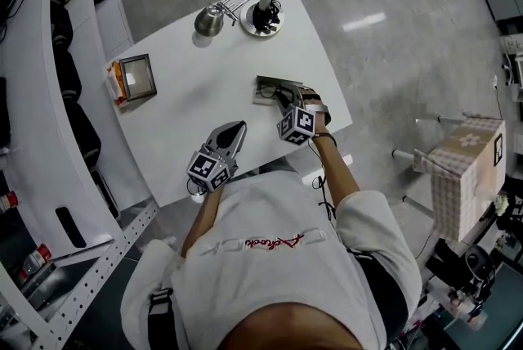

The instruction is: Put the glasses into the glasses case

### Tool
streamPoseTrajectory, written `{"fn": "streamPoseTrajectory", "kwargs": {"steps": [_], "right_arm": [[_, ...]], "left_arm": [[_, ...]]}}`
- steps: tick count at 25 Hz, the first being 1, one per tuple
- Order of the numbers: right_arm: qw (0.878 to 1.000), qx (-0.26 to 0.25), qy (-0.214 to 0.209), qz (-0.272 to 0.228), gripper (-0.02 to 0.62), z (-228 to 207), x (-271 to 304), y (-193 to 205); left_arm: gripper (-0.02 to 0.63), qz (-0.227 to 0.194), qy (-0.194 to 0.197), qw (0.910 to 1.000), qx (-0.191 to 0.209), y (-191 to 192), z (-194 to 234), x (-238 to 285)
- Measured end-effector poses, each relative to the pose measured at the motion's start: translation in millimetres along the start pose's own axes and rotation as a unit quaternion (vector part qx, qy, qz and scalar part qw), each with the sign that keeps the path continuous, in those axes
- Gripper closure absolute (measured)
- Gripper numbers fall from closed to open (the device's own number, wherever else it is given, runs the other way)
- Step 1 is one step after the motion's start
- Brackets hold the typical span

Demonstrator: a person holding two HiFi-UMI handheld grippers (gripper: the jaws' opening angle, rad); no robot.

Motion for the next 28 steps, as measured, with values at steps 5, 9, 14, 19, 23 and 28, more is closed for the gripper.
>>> {"fn": "streamPoseTrajectory", "kwargs": {"steps": [5, 9, 14, 19, 23, 28], "right_arm": [[1.0, 0.013, 0.024, -0.01, 0.517, 8, -20, -4], [0.998, 0.009, 0.053, -0.012, 0.578, 9, -32, -5], [0.996, 0.016, 0.08, -0.019, 0.586, 14, -46, -8], [0.989, 0.091, 0.102, -0.053, 0.588, 22, -67, -13], [0.976, 0.163, 0.115, -0.084, 0.588, 34, -86, -17], [0.923, 0.324, 0.13, -0.164, 0.588, 51, -118, -17]], "left_arm": [[0.597, -0.004, 0.014, 0.9998, 0.009, -2, -7, 1], [0.597, -0.011, 0.029, 0.9993, 0.023, -7, -12, 3], [0.597, -0.022, 0.04, 0.9981, 0.042, -12, -18, -1], [0.597, -0.027, 0.054, 0.9964, 0.06, -15, -28, -11], [0.597, -0.029, 0.064, 0.9947, 0.074, -15, -36, -21], [0.597, -0.029, 0.081, 0.9925, 0.087, -12, -47, -35]]}}
Point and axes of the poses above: the fingertips, and each gripper's own axes: x forward along the fingers, z to its left, y out of its underside, the point moved 10 cm from there along -x, backward along the fingers, and after that the axes turned 2 degrees about x, right-handed, at the moved point
